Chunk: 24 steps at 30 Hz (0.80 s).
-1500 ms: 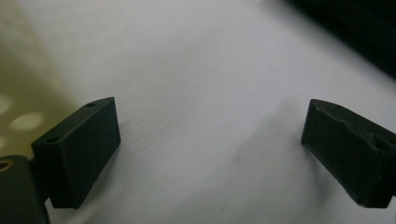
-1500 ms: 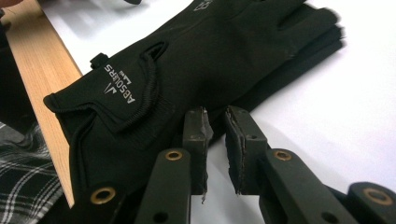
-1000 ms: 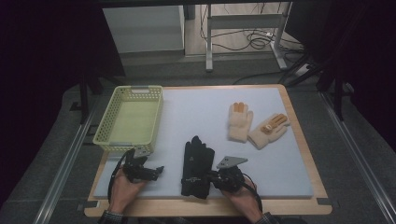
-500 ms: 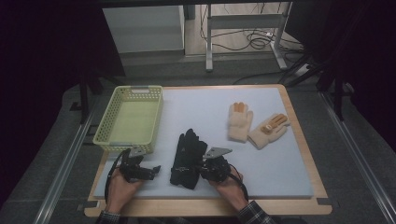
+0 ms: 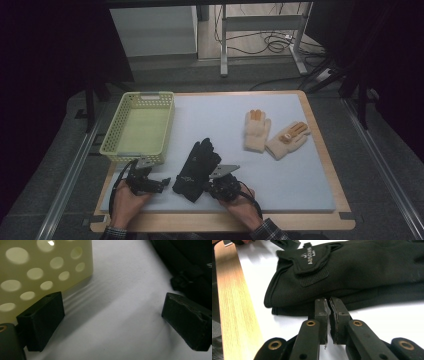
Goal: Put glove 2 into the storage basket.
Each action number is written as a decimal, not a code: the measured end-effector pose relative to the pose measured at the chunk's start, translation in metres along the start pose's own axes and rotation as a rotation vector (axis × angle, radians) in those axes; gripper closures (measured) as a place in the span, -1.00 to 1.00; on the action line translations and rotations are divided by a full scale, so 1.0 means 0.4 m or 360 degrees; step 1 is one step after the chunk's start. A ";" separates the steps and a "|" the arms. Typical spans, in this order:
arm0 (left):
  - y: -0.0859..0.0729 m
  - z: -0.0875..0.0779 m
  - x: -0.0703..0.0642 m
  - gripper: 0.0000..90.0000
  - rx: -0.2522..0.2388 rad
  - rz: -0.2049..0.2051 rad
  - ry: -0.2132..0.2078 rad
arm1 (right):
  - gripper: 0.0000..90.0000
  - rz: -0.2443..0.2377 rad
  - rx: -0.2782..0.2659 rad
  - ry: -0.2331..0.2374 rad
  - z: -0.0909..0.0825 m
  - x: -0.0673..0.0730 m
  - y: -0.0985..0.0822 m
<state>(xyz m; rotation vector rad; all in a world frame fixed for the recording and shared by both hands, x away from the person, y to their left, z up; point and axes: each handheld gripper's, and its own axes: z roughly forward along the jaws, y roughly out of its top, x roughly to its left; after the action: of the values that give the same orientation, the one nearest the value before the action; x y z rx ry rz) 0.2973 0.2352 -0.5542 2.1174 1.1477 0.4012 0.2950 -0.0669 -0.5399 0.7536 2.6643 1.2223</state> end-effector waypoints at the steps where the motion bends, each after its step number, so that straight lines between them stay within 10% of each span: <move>1: 0.000 0.000 0.000 -0.90 0.0001 0.0001 0.0000 | 0.82 -0.0007 0.0002 0.0004 0.004 0.002 0.004; 24: -0.002 0.001 -0.001 -0.90 -0.0008 -0.0006 -0.0002 | 0.41 0.0062 -0.0007 -0.0253 -0.115 -0.117 -0.051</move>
<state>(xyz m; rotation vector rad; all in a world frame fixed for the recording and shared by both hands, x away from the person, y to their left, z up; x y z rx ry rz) 0.2970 0.2351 -0.5551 2.1106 1.1490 0.4006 0.3138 -0.1321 -0.5290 0.8677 2.5298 1.1251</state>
